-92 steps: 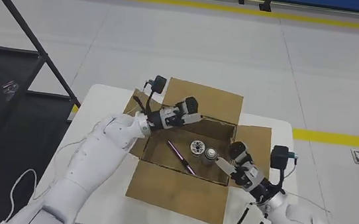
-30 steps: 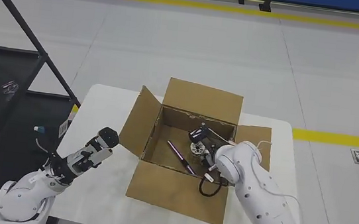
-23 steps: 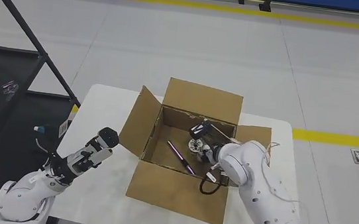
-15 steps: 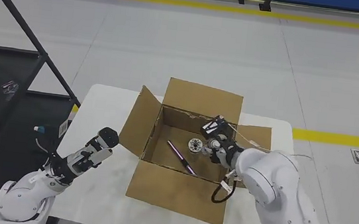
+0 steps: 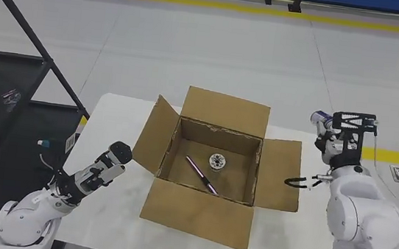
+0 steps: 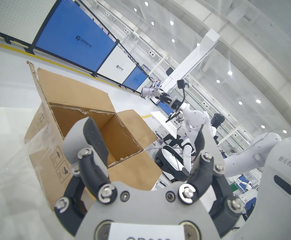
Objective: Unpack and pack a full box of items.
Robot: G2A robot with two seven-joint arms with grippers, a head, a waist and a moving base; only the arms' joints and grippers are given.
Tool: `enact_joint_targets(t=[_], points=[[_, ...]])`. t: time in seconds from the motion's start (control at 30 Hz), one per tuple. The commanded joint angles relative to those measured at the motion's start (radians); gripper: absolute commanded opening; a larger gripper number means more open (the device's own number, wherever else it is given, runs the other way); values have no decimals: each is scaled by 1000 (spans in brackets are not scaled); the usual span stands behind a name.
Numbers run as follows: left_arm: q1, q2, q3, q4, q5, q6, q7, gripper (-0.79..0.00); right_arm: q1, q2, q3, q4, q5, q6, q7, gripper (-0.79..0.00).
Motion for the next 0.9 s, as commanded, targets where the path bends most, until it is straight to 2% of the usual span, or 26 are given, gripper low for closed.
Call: enact_joint_targets(t=[0.0,0.13,0.27,0.6,0.7,0.73,0.87], points=[[0,0,0,0,0,0,0,0,22,5,34,90,4,-21,38,-785],[0,0,0,0,0,0,0,0,65,16,82,292,-15,-75,153,-785],[0,0,0,0,0,0,0,0,101,26,98,431,16,-168,245,-785],[0,0,0,0,0,0,0,0,111,36,106,541,86,-224,298,-785],[0,0,0,0,0,0,0,0,114,38,101,553,99,-222,298,-259],[0,0,0,0,0,0,0,0,115,38,100,555,102,-223,300,0],[0,0,0,0,0,0,0,0,117,41,92,553,113,-223,307,0]])
